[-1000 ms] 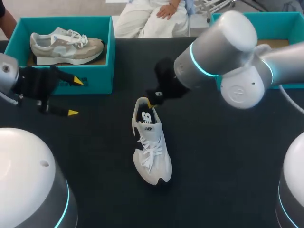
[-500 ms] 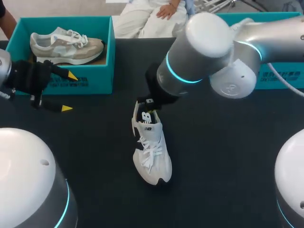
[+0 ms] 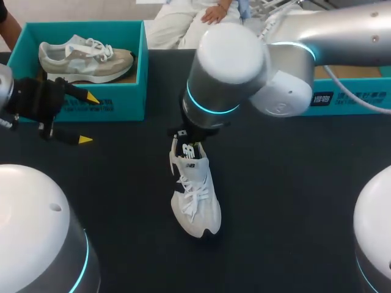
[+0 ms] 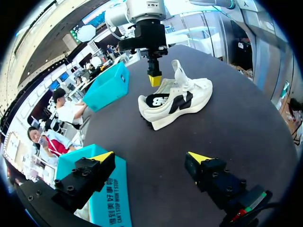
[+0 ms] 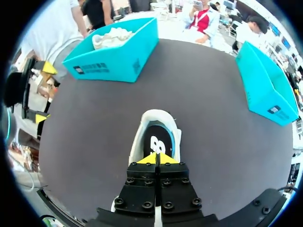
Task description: Take the shoe out of the shoebox, open the shoe tongue, remove and reinsert the insole, then place the shoe into the shoebox
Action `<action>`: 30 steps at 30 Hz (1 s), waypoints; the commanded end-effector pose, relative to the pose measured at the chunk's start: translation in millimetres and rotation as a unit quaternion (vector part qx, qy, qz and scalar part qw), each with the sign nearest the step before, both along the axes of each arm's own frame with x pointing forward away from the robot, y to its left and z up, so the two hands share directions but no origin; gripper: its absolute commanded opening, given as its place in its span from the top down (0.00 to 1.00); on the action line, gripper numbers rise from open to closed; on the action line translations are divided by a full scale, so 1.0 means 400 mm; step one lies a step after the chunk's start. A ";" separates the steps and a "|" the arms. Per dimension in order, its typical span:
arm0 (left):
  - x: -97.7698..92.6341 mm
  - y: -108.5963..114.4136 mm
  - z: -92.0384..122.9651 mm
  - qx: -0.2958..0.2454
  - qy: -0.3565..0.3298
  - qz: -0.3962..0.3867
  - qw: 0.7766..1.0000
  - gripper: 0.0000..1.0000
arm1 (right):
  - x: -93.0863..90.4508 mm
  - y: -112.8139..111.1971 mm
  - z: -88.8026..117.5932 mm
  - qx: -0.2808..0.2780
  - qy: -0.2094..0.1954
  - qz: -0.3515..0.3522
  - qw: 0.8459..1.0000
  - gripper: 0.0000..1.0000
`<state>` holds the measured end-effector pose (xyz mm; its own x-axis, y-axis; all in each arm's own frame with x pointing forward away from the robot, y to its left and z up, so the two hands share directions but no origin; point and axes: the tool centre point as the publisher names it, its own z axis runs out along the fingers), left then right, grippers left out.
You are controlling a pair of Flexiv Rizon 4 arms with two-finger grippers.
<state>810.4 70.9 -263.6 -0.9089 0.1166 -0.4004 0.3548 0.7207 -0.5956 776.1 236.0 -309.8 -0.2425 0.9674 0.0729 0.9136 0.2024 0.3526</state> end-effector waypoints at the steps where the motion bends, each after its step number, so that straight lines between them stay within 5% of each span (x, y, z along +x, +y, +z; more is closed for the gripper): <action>1: -0.002 0.000 0.001 0.002 0.000 0.000 1.000 0.00 | -0.013 0.013 -0.018 -0.036 0.000 -0.025 0.999 1.00; 14: -0.002 0.000 0.001 0.002 0.000 0.000 1.000 0.00 | -0.041 0.012 -0.092 -0.050 0.014 -0.059 0.997 1.00; 30: -0.002 0.000 0.001 0.002 0.000 0.000 1.000 0.00 | -0.040 -0.009 -0.143 -0.142 0.025 -0.066 0.987 1.00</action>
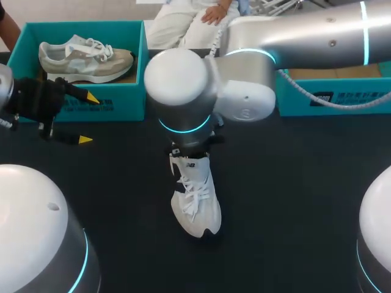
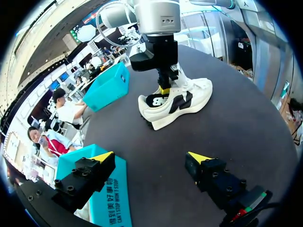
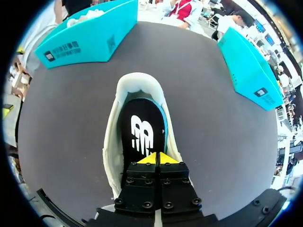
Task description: Take the shoe out of the shoebox, open the shoe tongue, remove and reinsert the insole, then place the shoe into the shoebox
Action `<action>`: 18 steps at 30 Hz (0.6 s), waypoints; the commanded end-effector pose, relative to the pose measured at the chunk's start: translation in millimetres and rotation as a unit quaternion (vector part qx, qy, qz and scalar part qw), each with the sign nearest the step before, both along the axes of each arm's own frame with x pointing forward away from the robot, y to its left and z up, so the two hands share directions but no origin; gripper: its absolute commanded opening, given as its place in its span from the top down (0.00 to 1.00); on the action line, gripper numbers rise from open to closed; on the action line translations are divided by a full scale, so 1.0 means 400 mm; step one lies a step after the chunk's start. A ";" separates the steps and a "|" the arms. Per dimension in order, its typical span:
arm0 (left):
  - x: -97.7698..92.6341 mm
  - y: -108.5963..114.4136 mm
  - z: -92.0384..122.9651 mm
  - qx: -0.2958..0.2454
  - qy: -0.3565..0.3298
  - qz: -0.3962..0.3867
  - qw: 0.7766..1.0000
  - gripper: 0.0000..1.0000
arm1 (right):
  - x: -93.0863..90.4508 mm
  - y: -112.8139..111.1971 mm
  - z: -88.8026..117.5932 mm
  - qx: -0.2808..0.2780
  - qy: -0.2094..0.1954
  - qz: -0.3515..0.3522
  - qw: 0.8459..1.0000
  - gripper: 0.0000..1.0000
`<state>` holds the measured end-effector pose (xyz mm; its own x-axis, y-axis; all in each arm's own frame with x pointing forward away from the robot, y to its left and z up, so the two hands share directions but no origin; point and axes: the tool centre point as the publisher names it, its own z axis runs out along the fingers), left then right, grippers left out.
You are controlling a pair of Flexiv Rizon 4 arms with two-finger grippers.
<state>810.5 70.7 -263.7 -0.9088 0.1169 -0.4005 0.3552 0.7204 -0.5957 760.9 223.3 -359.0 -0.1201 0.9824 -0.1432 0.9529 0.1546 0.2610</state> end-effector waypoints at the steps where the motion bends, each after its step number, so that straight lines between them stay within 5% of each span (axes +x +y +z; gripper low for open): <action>1: -0.003 0.001 0.001 0.002 0.000 0.000 1.000 0.00 | -0.001 0.023 -0.026 -0.025 -0.001 -0.003 1.000 1.00; 18: -0.003 0.001 0.001 0.002 0.000 0.000 1.000 0.00 | 0.030 -0.016 -0.130 0.031 0.021 0.003 0.999 1.00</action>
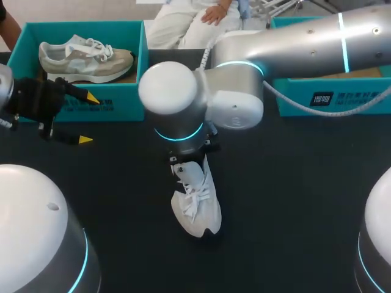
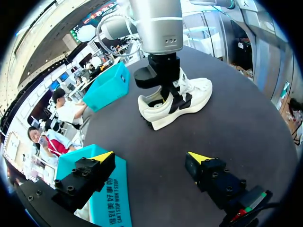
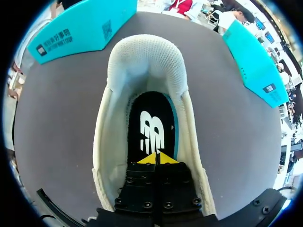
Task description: Take the shoe out of the shoebox, open the shoe tongue, remove and reinsert the insole, then place the shoe into the shoebox
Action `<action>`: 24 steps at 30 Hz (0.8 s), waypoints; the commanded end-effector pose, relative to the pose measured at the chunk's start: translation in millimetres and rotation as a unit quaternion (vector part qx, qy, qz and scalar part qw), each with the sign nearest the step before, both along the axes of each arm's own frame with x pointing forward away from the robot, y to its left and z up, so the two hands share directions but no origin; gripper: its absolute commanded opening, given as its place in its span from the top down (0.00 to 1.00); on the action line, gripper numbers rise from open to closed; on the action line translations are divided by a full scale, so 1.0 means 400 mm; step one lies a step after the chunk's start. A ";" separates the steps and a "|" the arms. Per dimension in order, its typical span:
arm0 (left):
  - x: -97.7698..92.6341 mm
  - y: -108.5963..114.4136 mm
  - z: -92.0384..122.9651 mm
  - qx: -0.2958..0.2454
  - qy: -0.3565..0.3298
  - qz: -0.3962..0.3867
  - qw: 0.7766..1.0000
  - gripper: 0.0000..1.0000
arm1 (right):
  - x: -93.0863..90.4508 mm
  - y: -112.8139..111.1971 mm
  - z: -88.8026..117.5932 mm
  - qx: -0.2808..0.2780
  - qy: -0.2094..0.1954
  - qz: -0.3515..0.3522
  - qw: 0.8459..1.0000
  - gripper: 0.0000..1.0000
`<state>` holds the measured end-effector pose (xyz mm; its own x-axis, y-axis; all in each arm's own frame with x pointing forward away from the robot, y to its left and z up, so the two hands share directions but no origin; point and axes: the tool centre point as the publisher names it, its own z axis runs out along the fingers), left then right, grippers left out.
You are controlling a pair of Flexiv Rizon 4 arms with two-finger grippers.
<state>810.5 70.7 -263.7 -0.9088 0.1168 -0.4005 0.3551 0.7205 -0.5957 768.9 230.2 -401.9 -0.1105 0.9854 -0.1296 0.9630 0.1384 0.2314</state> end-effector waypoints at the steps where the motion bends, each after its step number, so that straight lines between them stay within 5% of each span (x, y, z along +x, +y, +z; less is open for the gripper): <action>1: -0.003 0.001 0.002 0.002 0.000 0.000 1.000 0.00 | 0.012 -0.035 -0.024 0.036 0.006 0.009 0.999 1.00; 15: -0.003 0.001 0.002 0.002 0.000 0.000 1.000 0.00 | 0.008 -0.037 0.053 0.038 -0.025 0.020 0.999 1.00; 24: -0.003 0.001 0.002 0.002 0.000 0.000 1.000 0.00 | 0.021 -0.035 0.060 0.033 -0.030 0.021 0.999 1.00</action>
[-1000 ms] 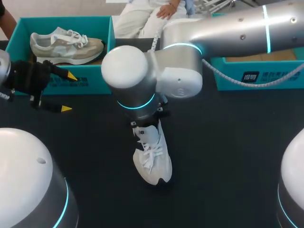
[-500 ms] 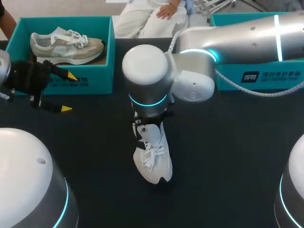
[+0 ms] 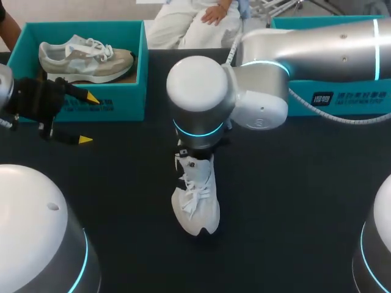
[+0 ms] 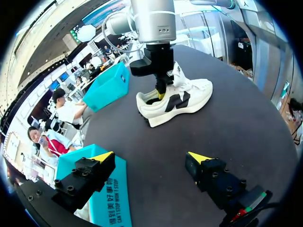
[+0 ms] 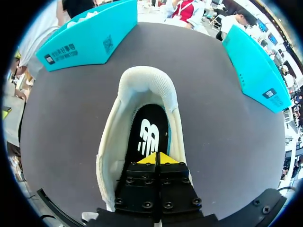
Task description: Take the shoe out of the shoebox, open the shoe tongue, remove and reinsert the insole, then place the shoe into the shoebox
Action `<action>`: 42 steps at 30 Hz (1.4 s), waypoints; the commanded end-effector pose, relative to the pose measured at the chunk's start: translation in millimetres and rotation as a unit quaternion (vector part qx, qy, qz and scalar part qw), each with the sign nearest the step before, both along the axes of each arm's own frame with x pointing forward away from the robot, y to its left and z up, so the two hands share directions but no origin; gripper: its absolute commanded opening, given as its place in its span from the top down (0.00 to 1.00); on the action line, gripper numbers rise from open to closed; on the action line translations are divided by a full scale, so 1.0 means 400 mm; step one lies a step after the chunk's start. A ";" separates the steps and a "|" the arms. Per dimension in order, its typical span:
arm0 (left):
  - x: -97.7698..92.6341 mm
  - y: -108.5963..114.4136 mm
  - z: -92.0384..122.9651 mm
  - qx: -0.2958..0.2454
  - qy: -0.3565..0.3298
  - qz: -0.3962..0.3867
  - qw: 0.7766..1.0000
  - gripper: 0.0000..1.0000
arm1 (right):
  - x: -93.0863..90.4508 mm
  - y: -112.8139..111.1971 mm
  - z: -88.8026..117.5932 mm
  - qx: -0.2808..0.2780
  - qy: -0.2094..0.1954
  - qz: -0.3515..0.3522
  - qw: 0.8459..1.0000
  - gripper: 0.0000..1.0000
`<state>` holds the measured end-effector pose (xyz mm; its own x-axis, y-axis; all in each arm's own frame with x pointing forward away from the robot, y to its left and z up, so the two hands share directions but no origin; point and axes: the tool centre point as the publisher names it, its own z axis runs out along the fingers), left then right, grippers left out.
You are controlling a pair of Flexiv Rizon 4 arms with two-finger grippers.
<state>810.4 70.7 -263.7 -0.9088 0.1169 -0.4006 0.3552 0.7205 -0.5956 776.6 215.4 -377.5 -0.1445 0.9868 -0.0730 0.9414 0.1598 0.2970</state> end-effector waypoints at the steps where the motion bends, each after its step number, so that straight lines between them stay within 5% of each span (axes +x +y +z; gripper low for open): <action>1: -0.003 0.001 0.002 0.002 0.000 0.000 1.000 0.00 | 0.005 0.003 0.000 -0.002 -0.004 0.002 1.000 1.00; 13: -0.003 0.001 0.002 0.002 0.000 0.000 1.000 0.00 | 0.062 0.015 0.010 -0.019 -0.017 0.012 1.000 1.00; 34: -0.003 0.001 0.002 0.002 0.000 0.000 1.000 0.00 | 0.037 0.011 0.034 -0.093 0.013 0.002 0.996 1.00; 42: -0.003 0.001 0.002 0.002 0.000 0.000 1.000 0.00 | 0.047 -0.006 -0.053 -0.104 0.040 0.008 0.994 1.00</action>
<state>810.4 70.7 -263.8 -0.9088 0.1169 -0.4005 0.3552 0.7205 -0.5956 789.6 212.2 -379.0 -0.1721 0.9476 -0.2690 0.9552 0.2273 0.1896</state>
